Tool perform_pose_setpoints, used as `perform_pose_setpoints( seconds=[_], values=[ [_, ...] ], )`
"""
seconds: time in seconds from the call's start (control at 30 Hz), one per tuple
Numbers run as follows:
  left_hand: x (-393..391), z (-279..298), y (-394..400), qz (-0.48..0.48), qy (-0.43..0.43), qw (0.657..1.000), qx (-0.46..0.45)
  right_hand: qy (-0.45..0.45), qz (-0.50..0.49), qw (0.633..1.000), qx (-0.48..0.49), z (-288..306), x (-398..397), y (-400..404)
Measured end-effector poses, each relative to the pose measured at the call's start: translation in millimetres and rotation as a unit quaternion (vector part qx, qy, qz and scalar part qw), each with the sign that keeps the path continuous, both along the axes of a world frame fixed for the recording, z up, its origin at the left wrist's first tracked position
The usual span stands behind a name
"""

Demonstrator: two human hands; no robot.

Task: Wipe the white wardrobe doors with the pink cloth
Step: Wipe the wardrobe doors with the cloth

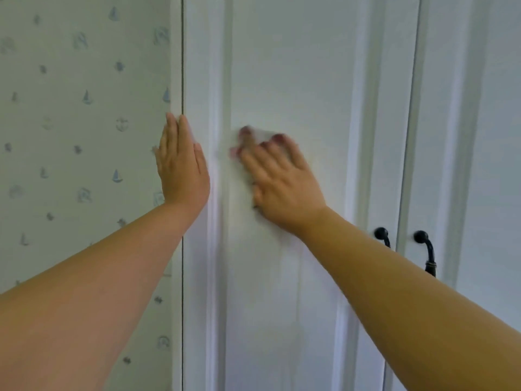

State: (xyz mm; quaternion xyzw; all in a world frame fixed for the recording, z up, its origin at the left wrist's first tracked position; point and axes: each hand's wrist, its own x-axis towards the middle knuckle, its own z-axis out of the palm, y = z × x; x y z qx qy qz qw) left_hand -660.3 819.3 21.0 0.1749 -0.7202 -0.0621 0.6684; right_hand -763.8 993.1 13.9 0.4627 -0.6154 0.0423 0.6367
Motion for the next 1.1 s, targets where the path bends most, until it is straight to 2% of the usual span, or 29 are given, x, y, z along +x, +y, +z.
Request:
perform_pose_setpoints(
  seconds=[0.1,0.17,0.3,0.37,0.47,0.53,0.6,0.7,0.8,0.9,1.0,1.03,1.1],
  values=[
    [-2.4,-4.1,-3.7,-0.007,0.005,1.000,-0.005,-0.087,-0.017,0.985,-0.149,7.6,-27.7,51.3],
    [-5.0,-4.4,-3.2,-0.001,0.016,1.000,-0.002,-0.108,-0.020,0.976,-0.187,4.6,-34.2,61.2],
    [-7.3,-5.8,-4.1,0.010,0.030,1.000,-0.003,-0.128,-0.003,0.958,-0.256,0.1,-15.3,19.4],
    [-8.0,-7.6,-4.4,0.012,0.028,1.000,-0.005,-0.114,0.028,0.969,-0.218,-18.1,-3.0,-1.1],
    [-8.1,-6.9,-3.7,0.028,0.022,0.999,0.004,-0.066,0.054,0.993,-0.087,-55.7,10.6,-15.8],
    [-11.4,-10.0,1.3,0.036,0.026,0.998,0.034,-0.039,0.063,0.997,-0.020,-67.0,6.6,-7.2],
    [-15.5,-14.9,9.3,0.038,0.035,0.997,0.058,-0.019,0.055,0.998,0.001,-64.6,-4.0,10.3],
    [-19.1,-20.2,13.3,0.046,0.045,0.996,0.064,-0.042,0.042,0.995,-0.079,-46.7,-19.2,32.8],
    [-21.1,-23.2,13.0,0.047,0.049,0.996,0.057,-0.077,0.019,0.981,-0.178,-3.2,-27.3,43.9],
    [-21.7,-22.5,15.1,0.054,0.049,0.996,0.054,-0.131,0.006,0.961,-0.245,53.4,-26.2,37.1],
    [-21.2,-20.4,12.5,0.064,0.045,0.996,0.048,-0.153,0.003,0.934,-0.324,68.6,-20.7,14.3],
    [-20.3,-19.9,11.9,0.062,0.045,0.996,0.046,-0.148,0.002,0.930,-0.336,66.6,-17.1,5.8],
    [-20.9,-21.7,9.5,0.051,0.051,0.997,0.042,-0.132,0.004,0.946,-0.295,64.8,-7.4,-9.4]
  ],
)
